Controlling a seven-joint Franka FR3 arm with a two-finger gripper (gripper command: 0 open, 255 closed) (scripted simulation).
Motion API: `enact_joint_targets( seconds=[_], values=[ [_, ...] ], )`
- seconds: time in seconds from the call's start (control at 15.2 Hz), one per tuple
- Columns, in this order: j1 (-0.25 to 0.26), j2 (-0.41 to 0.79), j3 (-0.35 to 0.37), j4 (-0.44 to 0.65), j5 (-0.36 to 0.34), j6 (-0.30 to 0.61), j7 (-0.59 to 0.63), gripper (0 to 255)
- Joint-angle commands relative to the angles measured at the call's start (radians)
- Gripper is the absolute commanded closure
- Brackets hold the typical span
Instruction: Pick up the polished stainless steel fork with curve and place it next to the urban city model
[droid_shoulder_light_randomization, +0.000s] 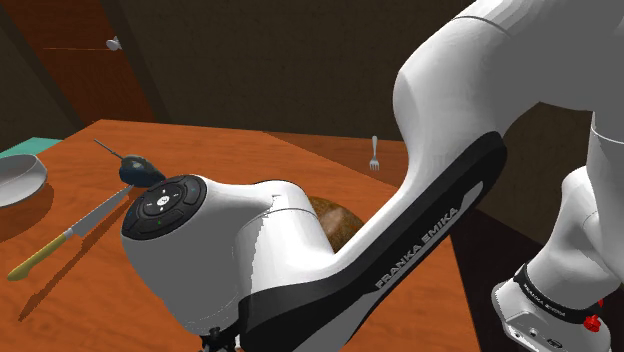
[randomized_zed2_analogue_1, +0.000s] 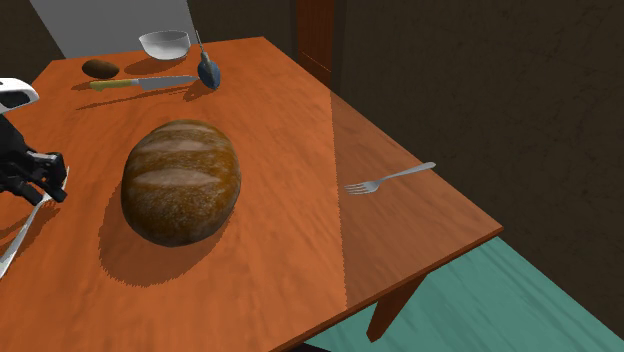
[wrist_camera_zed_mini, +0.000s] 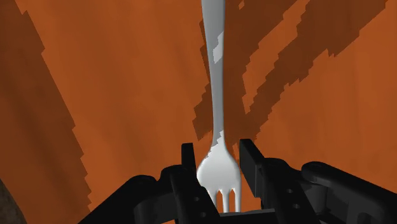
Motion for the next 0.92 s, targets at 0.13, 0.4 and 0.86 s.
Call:
enact_joint_targets(
  seconds=[0.13,0.4,0.86],
  values=[
    [0.0,0.001,-0.001,0.0,-0.001,0.002,0.0,255],
    [0.0,0.001,-0.001,0.0,-0.001,0.001,0.0,0],
    [-0.012,-0.05,0.018,0.033,0.034,-0.076,-0.021,0]
  ],
)
